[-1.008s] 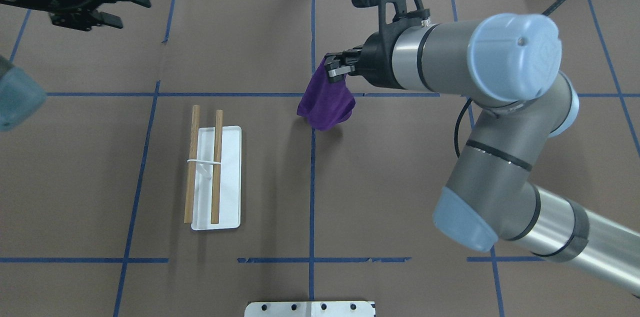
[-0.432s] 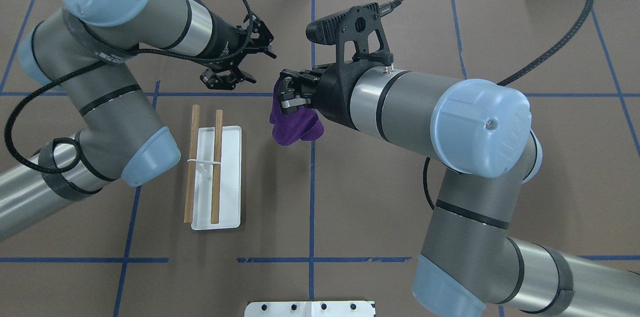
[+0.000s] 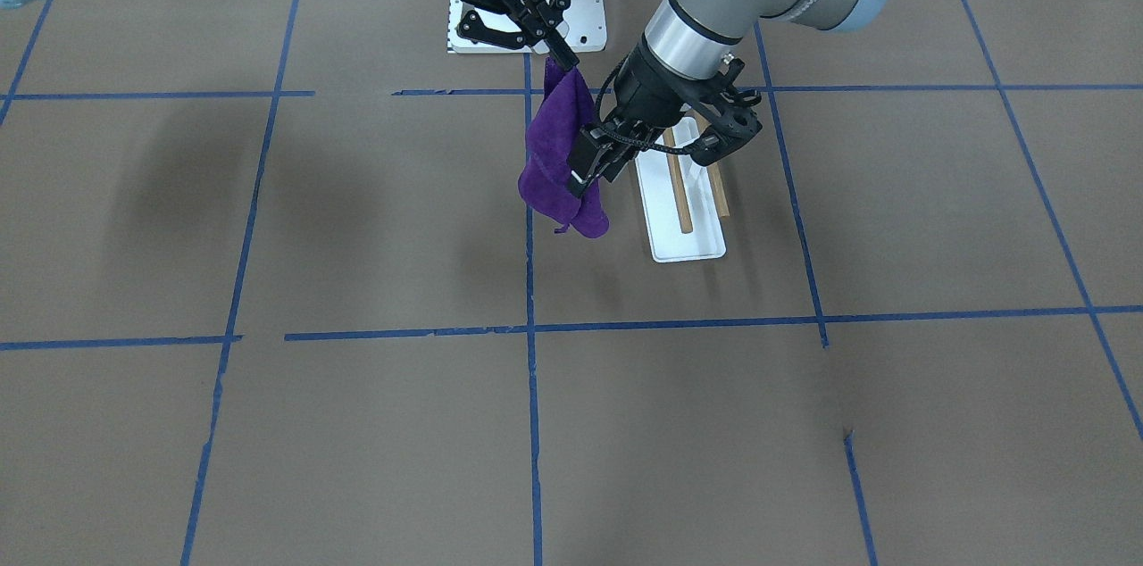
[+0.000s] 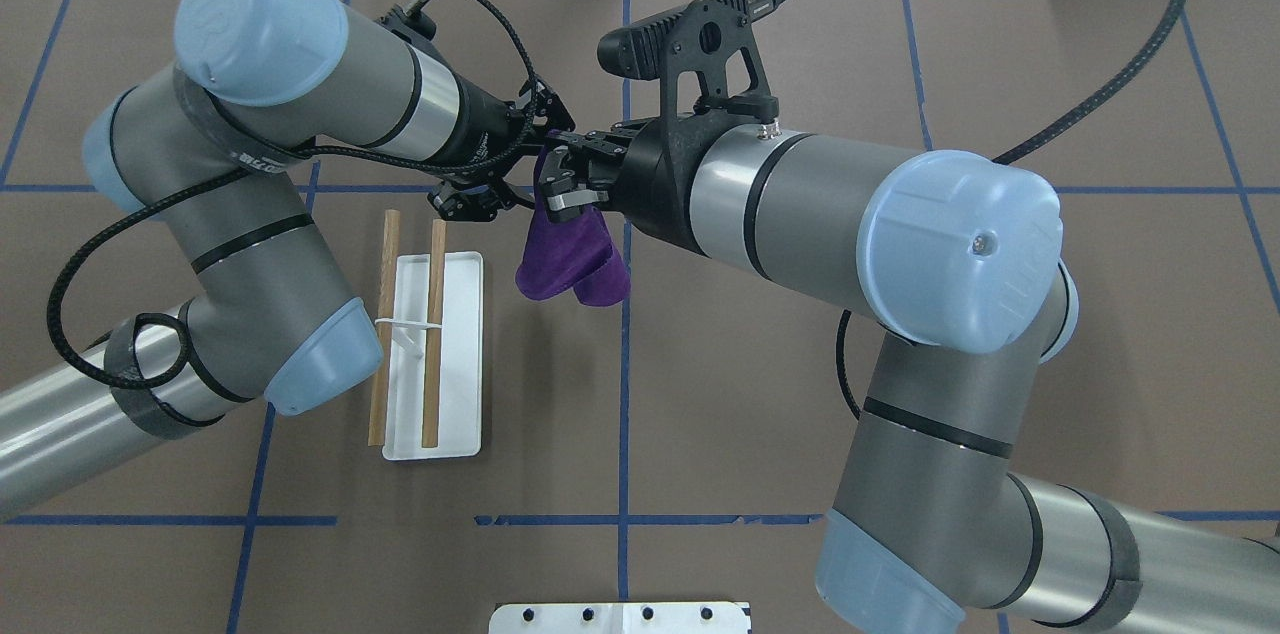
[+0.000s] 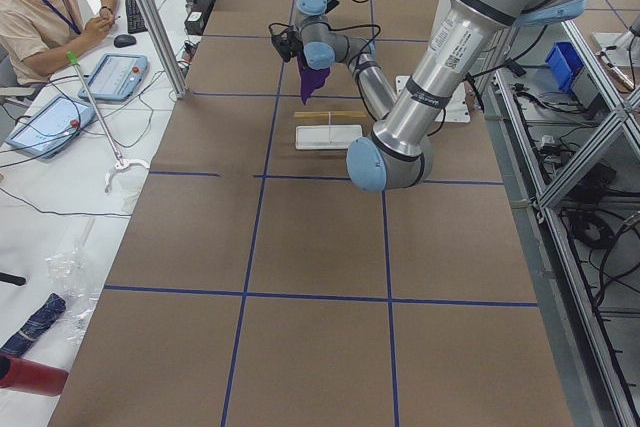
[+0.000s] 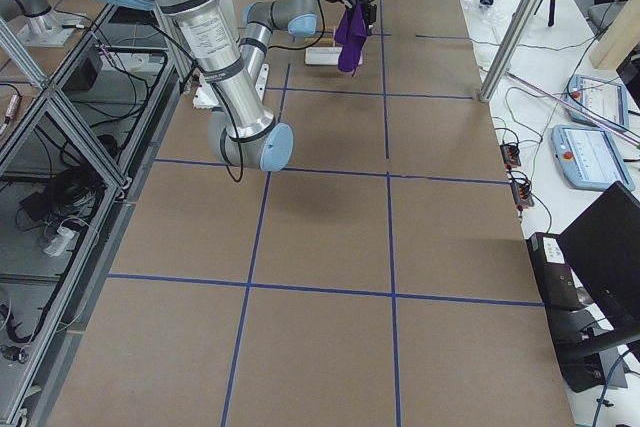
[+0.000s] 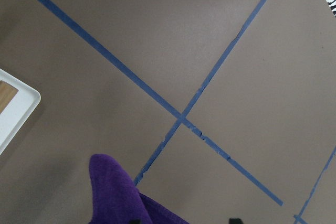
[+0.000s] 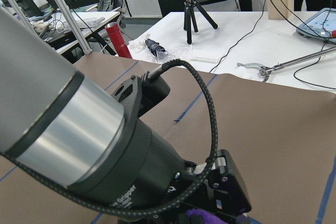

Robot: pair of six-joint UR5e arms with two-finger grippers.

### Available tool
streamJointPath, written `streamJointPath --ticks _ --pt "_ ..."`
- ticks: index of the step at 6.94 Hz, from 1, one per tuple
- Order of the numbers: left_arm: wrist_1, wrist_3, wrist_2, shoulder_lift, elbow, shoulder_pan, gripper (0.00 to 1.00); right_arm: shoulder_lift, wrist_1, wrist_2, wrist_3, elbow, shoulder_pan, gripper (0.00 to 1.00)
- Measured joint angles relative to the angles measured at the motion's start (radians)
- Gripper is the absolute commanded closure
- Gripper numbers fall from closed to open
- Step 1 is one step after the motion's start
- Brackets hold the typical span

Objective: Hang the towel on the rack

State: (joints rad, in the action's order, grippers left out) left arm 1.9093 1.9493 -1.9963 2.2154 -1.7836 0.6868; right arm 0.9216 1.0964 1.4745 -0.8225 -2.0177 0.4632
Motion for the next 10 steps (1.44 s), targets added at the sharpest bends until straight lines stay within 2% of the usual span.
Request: streamJointPath --ticks 4,5,7,8,9,10 --pt "0.001 0.001 0.020 -0.030 -0.027 -0.004 0.82 -0.002 -0.001 0.000 0.003 -0.001 0.005 1.00" --pt "0.001 0.000 0.020 -0.035 -0.033 -0.004 1.00 -0.001 -0.001 0.000 0.003 -0.001 0.008 1.00" --pt "0.001 0.000 0.021 -0.037 -0.035 -0.004 1.00 0.003 -0.001 0.000 0.004 -0.001 0.010 1.00" --pt "0.001 0.000 0.021 -0.037 -0.037 -0.004 1.00 0.006 0.000 0.003 0.004 -0.001 0.011 0.16" --pt "0.000 0.000 0.021 -0.038 -0.042 -0.004 1.00 0.009 0.005 0.007 0.002 -0.001 0.010 0.00" --pt "0.001 0.000 0.021 -0.040 -0.050 -0.003 1.00 0.013 0.030 0.013 -0.003 -0.003 0.010 0.00"
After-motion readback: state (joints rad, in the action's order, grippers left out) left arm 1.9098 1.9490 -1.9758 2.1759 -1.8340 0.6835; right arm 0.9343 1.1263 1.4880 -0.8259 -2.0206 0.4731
